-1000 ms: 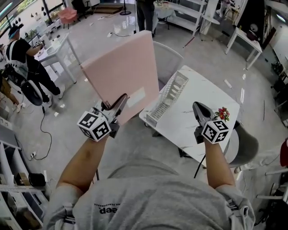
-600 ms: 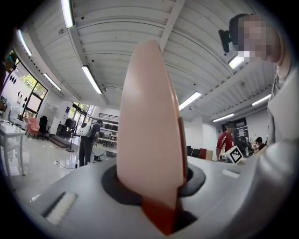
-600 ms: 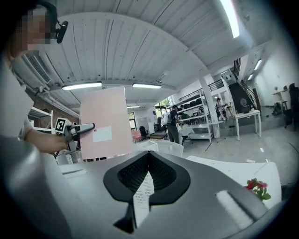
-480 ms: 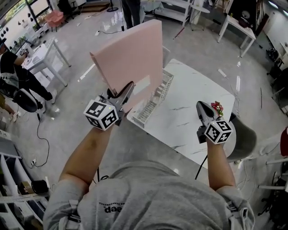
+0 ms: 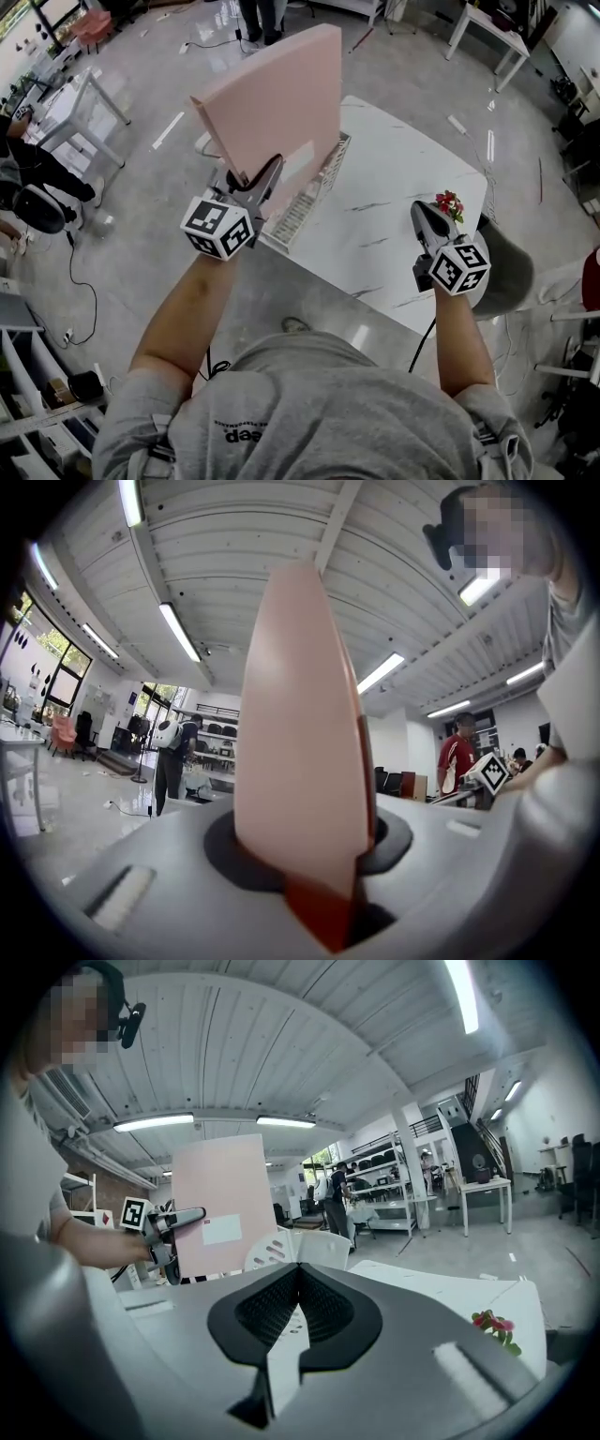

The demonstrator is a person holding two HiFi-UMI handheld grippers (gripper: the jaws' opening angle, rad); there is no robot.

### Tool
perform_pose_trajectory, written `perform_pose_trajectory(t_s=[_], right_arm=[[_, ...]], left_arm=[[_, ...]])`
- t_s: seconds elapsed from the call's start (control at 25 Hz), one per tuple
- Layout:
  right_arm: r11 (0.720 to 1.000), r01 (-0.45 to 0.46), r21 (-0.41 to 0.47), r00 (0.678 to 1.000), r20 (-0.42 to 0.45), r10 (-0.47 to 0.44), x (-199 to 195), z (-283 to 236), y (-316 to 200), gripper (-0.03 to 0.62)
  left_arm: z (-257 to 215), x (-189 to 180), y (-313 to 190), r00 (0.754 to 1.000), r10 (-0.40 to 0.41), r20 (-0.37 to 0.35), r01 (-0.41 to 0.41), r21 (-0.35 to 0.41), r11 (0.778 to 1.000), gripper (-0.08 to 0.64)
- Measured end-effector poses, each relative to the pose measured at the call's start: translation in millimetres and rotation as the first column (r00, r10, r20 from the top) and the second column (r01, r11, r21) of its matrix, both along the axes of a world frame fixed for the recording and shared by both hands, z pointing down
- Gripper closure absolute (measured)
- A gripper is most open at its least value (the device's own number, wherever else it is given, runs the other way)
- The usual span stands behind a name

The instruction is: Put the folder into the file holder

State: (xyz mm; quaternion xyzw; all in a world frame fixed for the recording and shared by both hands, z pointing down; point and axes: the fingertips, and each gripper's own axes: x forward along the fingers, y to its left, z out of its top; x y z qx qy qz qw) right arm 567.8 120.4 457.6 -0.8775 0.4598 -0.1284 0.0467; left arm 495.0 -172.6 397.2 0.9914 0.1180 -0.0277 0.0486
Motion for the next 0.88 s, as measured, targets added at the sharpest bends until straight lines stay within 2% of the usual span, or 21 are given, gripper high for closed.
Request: perform_pose_trajectory(t_s=[0.24,0.68,0.88], right_arm=[[0.999,0.005,-0.04,0.999,0.044,-0.004,-4.0,34.7,2.3,0.588],[0.996,0.006,-0.086,0.993,0.118,0.004,-9.0,79.0,15.8,0.588],[0.996,0.009,-0.092,0.991,0.136,0.004,-11.7,91.5,15.2,0.588]], left_arm=[[42.9,5.1,-4.9,1.0,-0.026,0.005,0.026,-0.013,1.0,0.368],[102.6,3.2,12.1,0.999,-0.034,-0.022,0.034,0.031,0.999,0.367],[136.2,3.2,18.0,1.0,-0.018,0.021,0.017,0.044,0.999,0.367]])
